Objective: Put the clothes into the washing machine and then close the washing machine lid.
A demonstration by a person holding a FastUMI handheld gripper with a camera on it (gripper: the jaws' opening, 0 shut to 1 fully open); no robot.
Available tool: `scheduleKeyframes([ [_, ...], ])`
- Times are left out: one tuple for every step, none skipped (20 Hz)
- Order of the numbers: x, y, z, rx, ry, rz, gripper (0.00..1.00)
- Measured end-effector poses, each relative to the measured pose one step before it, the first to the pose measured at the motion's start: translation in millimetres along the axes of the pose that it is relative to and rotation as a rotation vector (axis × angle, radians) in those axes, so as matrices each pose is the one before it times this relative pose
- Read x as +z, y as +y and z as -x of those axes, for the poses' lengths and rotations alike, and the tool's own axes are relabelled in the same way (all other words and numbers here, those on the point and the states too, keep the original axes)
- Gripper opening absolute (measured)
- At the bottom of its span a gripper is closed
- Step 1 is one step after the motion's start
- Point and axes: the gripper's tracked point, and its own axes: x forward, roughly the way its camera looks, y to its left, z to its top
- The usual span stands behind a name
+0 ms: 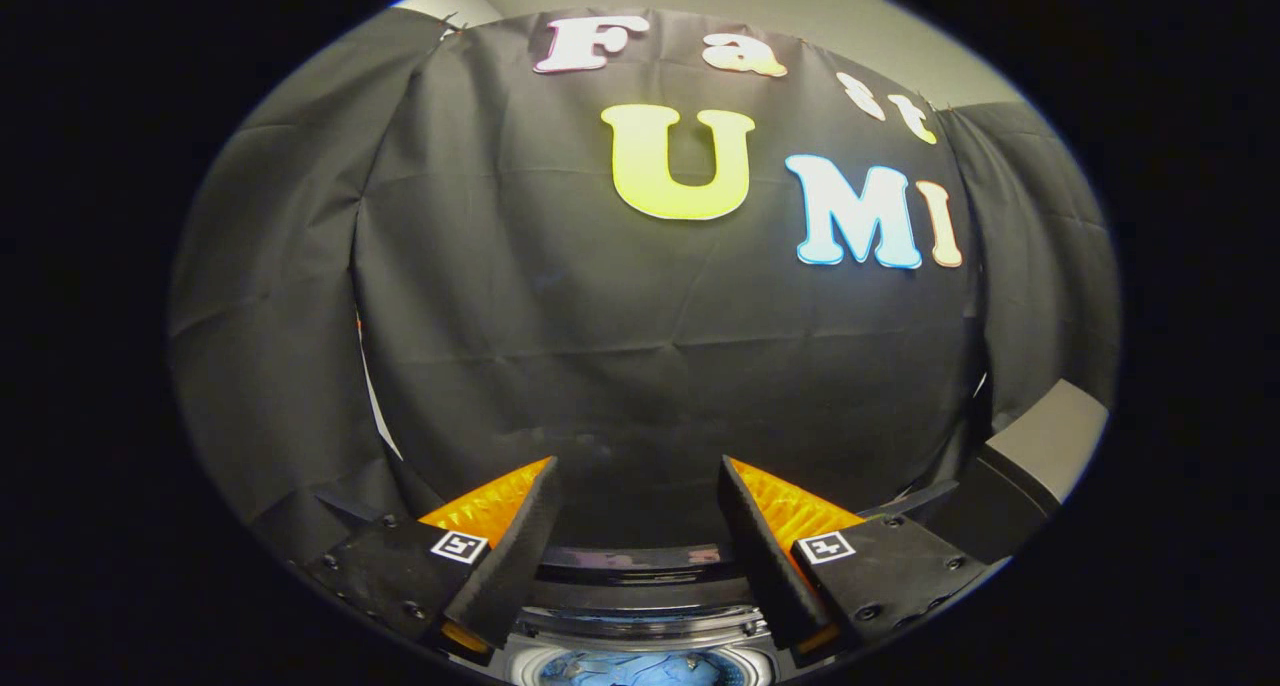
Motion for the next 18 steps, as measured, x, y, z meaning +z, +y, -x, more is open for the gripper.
scheduleKeyframes([
  [-2.87,-0.77,1.52,0.00189,-0.00185,-0.00311,0.97],
  [-0.16,-0.87,1.11,0.00211,-0.00412,-0.00566,0.97],
  [0.55,-0.40,3.00,0.00074,-0.00728,-0.00051,0.97],
  [0.22,-1.13,1.71,-0.00126,-0.00811,0.00367,0.97],
  [-1.96,-0.44,6.07,-0.00235,-0.00636,0.00230,0.97],
  [-1.42,0.39,4.51,-0.00050,-0.00195,0.00033,0.97],
  [-2.59,0.72,4.59,0.00087,-0.00174,0.00195,0.97],
  [-0.72,-0.05,3.64,-0.00003,-0.00252,-0.00013,0.97],
  [-1.13,-1.42,3.81,-0.00023,-0.00323,0.00014,0.97],
  [-0.64,-0.44,2.96,-0.00113,-0.00221,-0.00012,0.97],
  [-1.84,0.21,4.18,-0.00122,-0.00135,0.00063,0.97],
  [-1.35,-0.15,3.51,-0.00043,-0.00039,0.00197,0.97],
  [-2.15,0.16,4.31,-0.00112,-0.00064,-0.00088,0.97],
  [-0.93,-0.45,3.39,-0.00060,-0.00246,0.00092,0.97],
  [-1.58,0.08,4.62,-0.00114,-0.00247,0.00012,0.97],
  [-1.45,0.39,3.26,-0.00115,-0.00216,0.00042,0.97],
  [-2.78,-0.23,3.73,-0.00147,0.00028,-0.00053,0.97],
  [-1.13,-0.47,3.31,-0.00148,0.00285,-0.00011,0.97],
])
